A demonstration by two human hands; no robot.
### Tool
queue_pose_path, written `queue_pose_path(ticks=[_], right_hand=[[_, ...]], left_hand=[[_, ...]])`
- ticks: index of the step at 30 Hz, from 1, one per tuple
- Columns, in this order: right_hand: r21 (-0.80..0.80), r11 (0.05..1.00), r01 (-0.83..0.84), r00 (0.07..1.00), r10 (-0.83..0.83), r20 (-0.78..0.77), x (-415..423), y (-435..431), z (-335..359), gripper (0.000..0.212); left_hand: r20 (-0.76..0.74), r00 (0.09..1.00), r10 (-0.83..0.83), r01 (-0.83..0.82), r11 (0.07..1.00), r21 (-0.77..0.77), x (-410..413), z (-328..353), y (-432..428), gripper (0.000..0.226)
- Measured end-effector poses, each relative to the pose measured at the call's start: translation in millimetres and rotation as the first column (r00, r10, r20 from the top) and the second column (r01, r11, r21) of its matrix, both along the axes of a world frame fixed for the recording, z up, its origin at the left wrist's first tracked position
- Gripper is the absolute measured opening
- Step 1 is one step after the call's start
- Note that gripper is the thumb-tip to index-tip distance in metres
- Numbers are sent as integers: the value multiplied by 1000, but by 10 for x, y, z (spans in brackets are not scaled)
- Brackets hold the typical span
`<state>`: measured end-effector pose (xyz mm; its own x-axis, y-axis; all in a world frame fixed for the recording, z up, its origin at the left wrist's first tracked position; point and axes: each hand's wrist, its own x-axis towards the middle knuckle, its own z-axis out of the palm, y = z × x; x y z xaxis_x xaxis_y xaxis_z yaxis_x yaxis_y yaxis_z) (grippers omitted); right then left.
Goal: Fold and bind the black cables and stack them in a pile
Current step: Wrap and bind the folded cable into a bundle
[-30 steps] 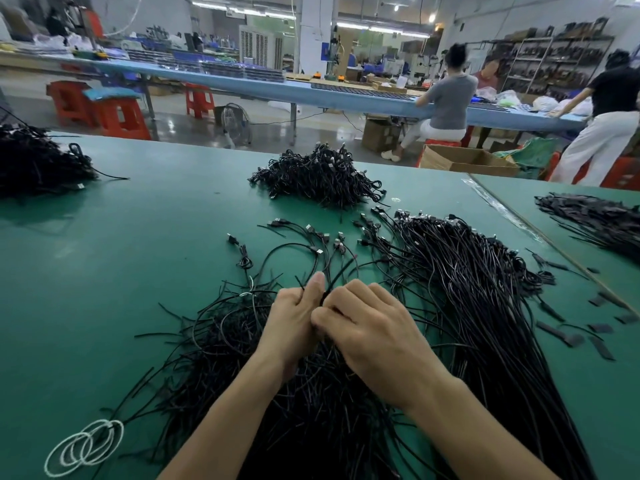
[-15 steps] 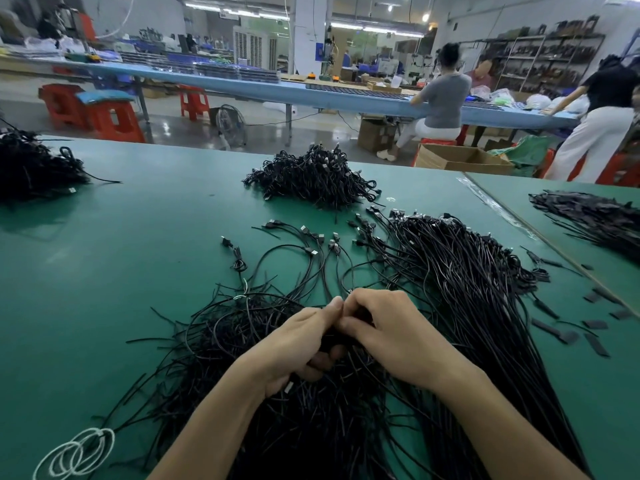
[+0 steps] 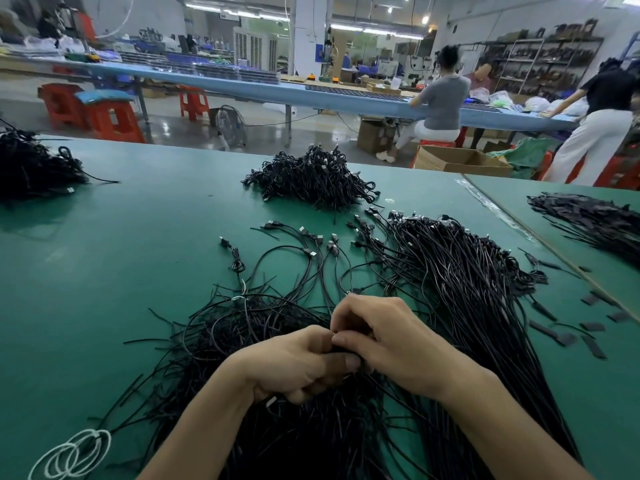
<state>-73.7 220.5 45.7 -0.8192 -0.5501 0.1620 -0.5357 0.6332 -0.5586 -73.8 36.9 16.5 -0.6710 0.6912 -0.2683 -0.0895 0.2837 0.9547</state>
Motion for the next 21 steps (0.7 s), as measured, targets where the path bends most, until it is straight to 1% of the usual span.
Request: queue_pose_path(ticks=[3, 6, 8, 13, 17, 19, 21], right_hand=[[15, 1000, -6, 1000, 6, 6, -14, 4, 19, 17], [13, 1000, 24, 999, -25, 32, -35, 0, 34, 11], [16, 999, 40, 998, -40, 41, -33, -3, 34, 10], [61, 996, 61, 998, -61, 6, -11, -26, 26, 16], [99, 991, 94, 996, -93, -13, 20, -65, 27, 20], [99, 989, 111, 994, -113, 9, 31, -87, 22, 22], [83, 990, 114, 992, -118, 45, 35, -110, 15, 23]], left_hand=[[-39, 998, 46, -47, 998, -32, -5, -10, 22, 44], [-73, 996, 43, -47, 998, -49, -5, -24, 54, 34], [-95, 994, 60, -66, 996, -63, -7, -43, 73, 34], [-125, 987, 102, -114, 989, -90, -7, -69, 93, 29], [-151, 982, 110, -131, 983, -131, -16, -80, 112, 32], [-154, 982, 113, -135, 981, -136, -26, -100, 129, 32], [-187, 975, 118, -147, 979, -144, -32, -129, 143, 29]])
